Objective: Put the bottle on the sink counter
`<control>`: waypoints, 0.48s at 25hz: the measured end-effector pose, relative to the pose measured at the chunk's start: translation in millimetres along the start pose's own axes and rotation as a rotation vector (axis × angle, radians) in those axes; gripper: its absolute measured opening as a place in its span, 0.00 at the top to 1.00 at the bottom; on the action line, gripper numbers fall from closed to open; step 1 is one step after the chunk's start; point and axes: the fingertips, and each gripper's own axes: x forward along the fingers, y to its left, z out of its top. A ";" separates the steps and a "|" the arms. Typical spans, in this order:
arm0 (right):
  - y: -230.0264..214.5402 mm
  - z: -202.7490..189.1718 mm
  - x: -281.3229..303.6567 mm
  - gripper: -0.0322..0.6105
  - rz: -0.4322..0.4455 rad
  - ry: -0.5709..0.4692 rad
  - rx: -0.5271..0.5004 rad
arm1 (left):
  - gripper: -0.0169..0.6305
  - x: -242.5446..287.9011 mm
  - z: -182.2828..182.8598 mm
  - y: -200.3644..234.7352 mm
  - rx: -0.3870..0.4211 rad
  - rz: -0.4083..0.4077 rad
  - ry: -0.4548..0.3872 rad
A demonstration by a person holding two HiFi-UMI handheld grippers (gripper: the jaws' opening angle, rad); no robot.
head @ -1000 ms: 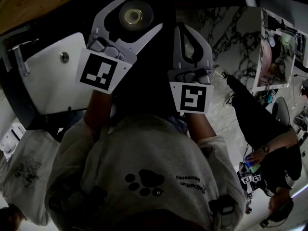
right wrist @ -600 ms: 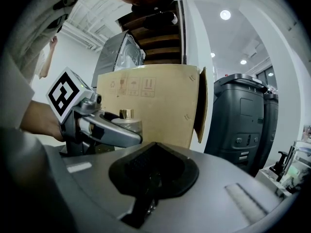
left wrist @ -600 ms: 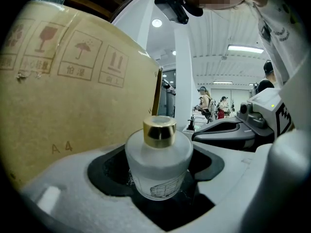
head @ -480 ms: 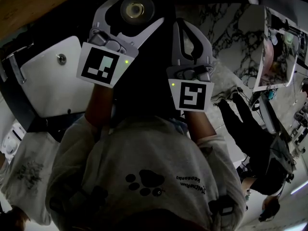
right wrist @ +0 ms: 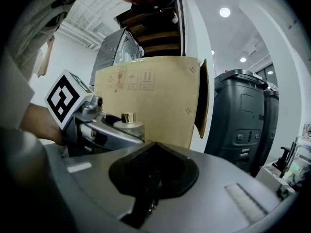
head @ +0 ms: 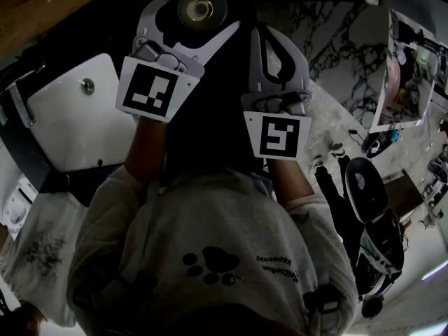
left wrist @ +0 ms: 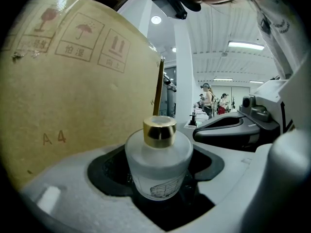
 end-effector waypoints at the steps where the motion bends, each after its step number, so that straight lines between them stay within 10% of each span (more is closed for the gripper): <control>1: 0.4 -0.9 0.2 0.95 0.001 0.003 0.001 | 0.45 0.6 -0.8 0.3 -0.003 0.000 0.001; 12: -3.4 -5.0 1.3 0.95 -0.003 0.009 0.006 | 0.45 13.8 -18.5 3.0 -0.012 0.011 0.049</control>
